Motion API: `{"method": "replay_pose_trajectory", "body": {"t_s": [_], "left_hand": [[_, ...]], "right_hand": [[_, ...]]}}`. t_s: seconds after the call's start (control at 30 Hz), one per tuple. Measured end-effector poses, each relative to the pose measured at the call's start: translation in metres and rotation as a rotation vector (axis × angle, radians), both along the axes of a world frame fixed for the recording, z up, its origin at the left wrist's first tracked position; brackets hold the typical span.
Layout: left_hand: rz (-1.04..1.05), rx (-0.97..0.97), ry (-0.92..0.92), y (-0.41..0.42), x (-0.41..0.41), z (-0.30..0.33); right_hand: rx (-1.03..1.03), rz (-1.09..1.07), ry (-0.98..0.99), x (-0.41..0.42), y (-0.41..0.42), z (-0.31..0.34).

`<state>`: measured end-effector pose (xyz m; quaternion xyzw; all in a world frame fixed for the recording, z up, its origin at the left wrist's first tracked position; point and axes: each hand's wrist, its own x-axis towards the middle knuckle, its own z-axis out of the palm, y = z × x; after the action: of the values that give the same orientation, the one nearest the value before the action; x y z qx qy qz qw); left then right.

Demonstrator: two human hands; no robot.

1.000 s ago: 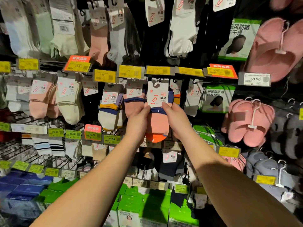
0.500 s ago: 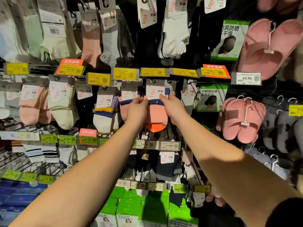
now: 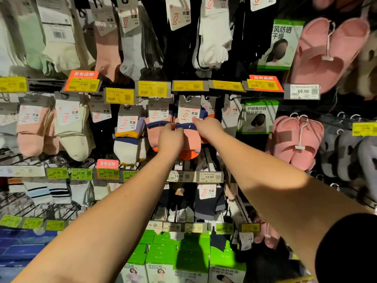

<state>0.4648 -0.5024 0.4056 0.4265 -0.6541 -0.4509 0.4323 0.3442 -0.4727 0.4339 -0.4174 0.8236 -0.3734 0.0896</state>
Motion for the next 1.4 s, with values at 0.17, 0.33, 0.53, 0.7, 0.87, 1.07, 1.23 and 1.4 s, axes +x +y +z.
{"method": "replay_pose_trajectory", "body": {"t_s": [0.17, 0.33, 0.53, 0.7, 0.87, 1.07, 1.23, 1.4], "left_hand": [[-0.028, 0.009, -0.046, 0.0, 0.006, -0.002], [-0.025, -0.042, -0.033, 0.004, 0.021, -0.02], [-0.145, -0.191, -0.104, 0.032, 0.033, -0.078], [-0.358, -0.08, -0.171, 0.072, 0.017, -0.14], [-0.545, -0.029, -0.375, 0.125, -0.016, -0.204], [-0.735, 0.146, -0.502, 0.21, -0.09, -0.264], [-0.885, 0.281, -0.588, 0.286, -0.162, -0.311], [-1.033, 0.403, -0.73, 0.35, -0.244, -0.364]], "right_hand": [[0.055, -0.055, 0.043, 0.004, -0.003, 0.001], [-0.08, -0.101, -0.037, 0.007, 0.017, -0.023], [-0.232, -0.076, -0.115, 0.017, 0.097, -0.109], [0.036, -0.104, -0.268, 0.017, 0.179, -0.2], [0.116, -0.213, -0.407, 0.008, 0.266, -0.281], [0.24, -0.406, -0.597, -0.024, 0.364, -0.356], [0.123, -0.666, -0.872, -0.076, 0.439, -0.397], [-0.002, -0.918, -1.06, -0.147, 0.503, -0.447]]}}
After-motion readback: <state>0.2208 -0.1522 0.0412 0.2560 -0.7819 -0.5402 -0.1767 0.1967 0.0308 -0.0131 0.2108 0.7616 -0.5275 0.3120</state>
